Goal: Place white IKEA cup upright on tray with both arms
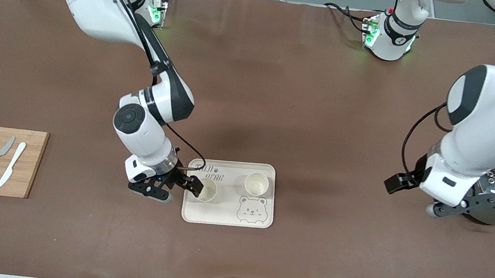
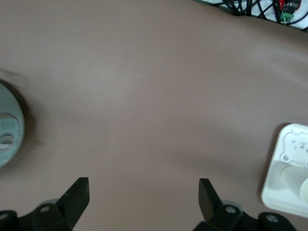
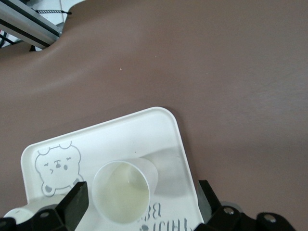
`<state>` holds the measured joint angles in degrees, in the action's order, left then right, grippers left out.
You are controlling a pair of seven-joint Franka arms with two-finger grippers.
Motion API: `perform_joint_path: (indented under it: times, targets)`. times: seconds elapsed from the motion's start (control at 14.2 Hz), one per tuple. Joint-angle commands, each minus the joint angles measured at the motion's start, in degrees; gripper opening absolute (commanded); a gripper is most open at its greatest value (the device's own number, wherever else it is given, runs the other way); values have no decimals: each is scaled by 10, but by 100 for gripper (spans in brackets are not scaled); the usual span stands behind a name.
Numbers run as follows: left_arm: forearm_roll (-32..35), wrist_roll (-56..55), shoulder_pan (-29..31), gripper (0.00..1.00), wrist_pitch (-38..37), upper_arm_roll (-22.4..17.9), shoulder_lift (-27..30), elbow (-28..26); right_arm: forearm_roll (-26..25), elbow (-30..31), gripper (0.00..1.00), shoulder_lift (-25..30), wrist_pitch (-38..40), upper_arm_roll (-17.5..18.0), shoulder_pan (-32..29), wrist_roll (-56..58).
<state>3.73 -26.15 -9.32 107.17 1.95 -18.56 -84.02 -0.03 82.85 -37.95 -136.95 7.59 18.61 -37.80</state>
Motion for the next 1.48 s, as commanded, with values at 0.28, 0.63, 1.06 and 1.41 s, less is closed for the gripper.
perform_joint_path:
  times: [0.28, 0.63, 1.06, 1.41]
  targets:
    - [-18, 152, 68, 100, -46, 8, 67, -33, -7, -26, 100, 167, 261, 2, -93, 156]
    - [-19, 186, 92, 100, -84, 8, 113, -27, -36, -23, 100, 259, 369, 2, -200, 328]
    - [-21, 197, 98, 100, -121, 8, 140, 12, -100, -23, 100, 264, 330, 3, -268, 382]
    - [-22, 198, 98, 100, -140, 6, 137, 34, -96, -23, 100, 261, 317, 3, -277, 382]
